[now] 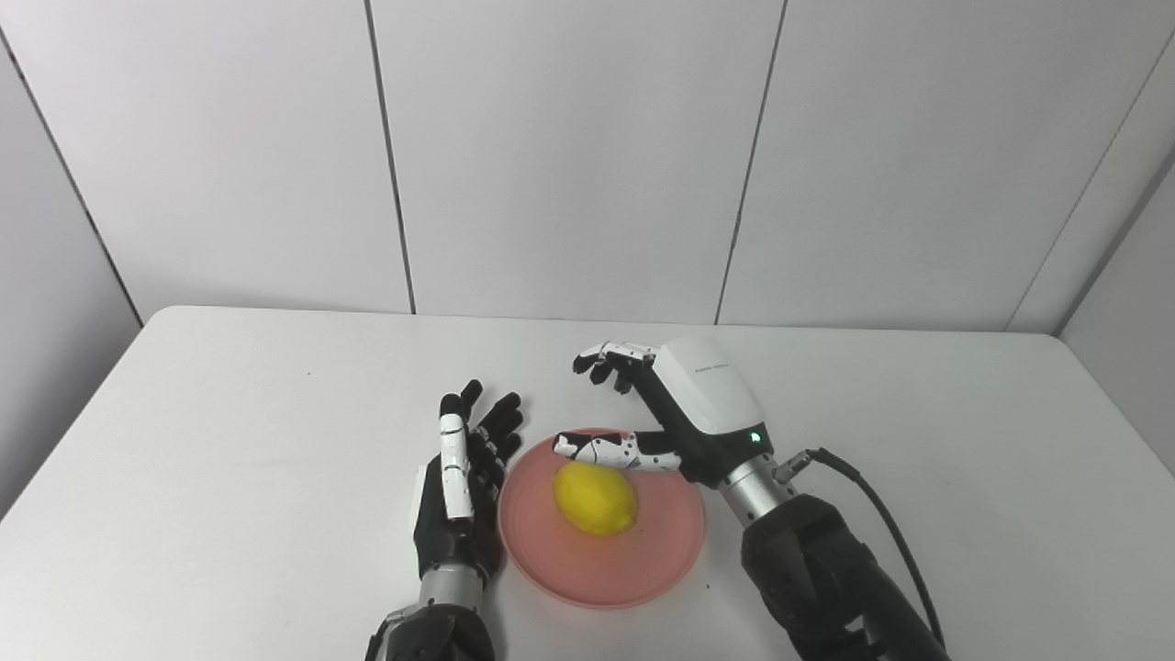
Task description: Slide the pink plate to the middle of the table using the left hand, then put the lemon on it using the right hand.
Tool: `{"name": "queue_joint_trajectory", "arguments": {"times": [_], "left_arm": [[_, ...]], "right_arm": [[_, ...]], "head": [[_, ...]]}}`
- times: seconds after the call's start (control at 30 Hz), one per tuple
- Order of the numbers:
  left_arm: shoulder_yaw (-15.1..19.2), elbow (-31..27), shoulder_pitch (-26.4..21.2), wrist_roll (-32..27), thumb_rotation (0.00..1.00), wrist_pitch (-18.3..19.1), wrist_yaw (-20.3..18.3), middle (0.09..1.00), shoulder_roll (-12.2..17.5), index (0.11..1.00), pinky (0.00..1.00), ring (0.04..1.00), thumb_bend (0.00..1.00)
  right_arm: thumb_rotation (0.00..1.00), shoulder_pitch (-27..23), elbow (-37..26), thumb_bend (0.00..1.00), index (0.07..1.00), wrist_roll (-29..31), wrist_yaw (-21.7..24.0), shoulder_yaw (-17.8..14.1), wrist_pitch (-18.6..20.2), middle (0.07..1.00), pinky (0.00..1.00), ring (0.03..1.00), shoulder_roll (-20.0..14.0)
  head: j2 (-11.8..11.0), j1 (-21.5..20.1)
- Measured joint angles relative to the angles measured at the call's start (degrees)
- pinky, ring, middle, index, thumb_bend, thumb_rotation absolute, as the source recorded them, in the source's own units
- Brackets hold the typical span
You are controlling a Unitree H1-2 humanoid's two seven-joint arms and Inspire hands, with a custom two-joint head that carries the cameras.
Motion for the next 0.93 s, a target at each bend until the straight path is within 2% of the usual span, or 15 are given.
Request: {"name": "queue_joint_trajectory", "arguments": {"times": [0.13,0.27,0.43,0.53,0.67,0.77,0.83,0.87,0.93], "left_arm": [[-0.1,0.0,0.0,0.7,1.0,0.0,0.1,0.812,0.0,0.943,0.98,0.898,0.63],[0.0,0.0,0.0,0.7,1.0,-0.2,0.1,0.832,0.0,0.949,0.94,0.883,0.64],[0.2,0.3,0.0,0.0,0.95,-1.7,-0.5,0.865,0.0,0.945,0.93,0.885,0.7],[0.3,1.0,0.0,-0.1,0.96,-3.3,-1.0,0.876,0.1,0.927,0.92,0.883,0.7],[0.2,2.4,-0.1,1.7,0.97,-5.8,-1.5,0.883,0.1,0.915,0.95,0.893,0.7],[0.1,4.4,-0.2,4.8,0.99,-9.5,-1.6,0.895,0.2,0.903,0.97,0.907,0.7],[0.1,6.0,-0.5,6.4,1.0,-11.7,-1.8,0.916,0.2,0.915,1.0,0.93,0.73],[0.1,6.8,-0.9,7.5,1.0,-12.1,-2.2,0.918,0.3,0.917,1.0,0.931,0.74],[0.0,7.8,-1.6,9.3,1.0,-12.0,-2.5,0.93,0.4,0.935,1.0,0.935,0.78]], "right_arm": [[1.0,1.2,0.0,0.72,0.619,2.6,-3.3,-2.3,-1.4,0.6,0.44,0.529,1.1],[1.0,3.2,1.2,0.72,0.636,6.1,-6.4,-5.3,-2.2,0.637,0.48,0.576,3.1],[1.0,6.2,6.8,0.71,0.677,16.2,-10.4,-10.4,-5.6,0.664,0.5,0.603,7.1],[1.0,7.7,8.8,0.75,0.705,23.1,-11.6,-14.2,-6.9,0.689,0.54,0.633,9.7],[1.0,8.8,9.4,0.77,0.719,33.7,-10.9,-18.5,-7.0,0.703,0.61,0.661,12.5],[1.0,9.0,9.6,0.8,0.754,41.6,-9.1,-21.4,-6.6,0.742,0.69,0.717,14.0],[1.0,9.0,9.6,0.81,0.814,45.8,-8.1,-23.0,-5.5,0.811,0.78,0.792,14.8],[1.0,9.0,9.6,0.81,0.821,48.3,-7.7,-23.7,-4.3,0.819,0.79,0.801,15.0],[1.0,9.2,9.8,0.8,0.848,51.1,-6.4,-24.4,-3.0,0.868,0.88,0.866,15.0]], "head": [[0.0,0.1],[0.0,0.1],[0.3,0.0],[0.3,0.5],[0.3,0.4],[0.3,0.4],[0.4,0.4],[0.4,0.4],[0.5,0.3]]}}
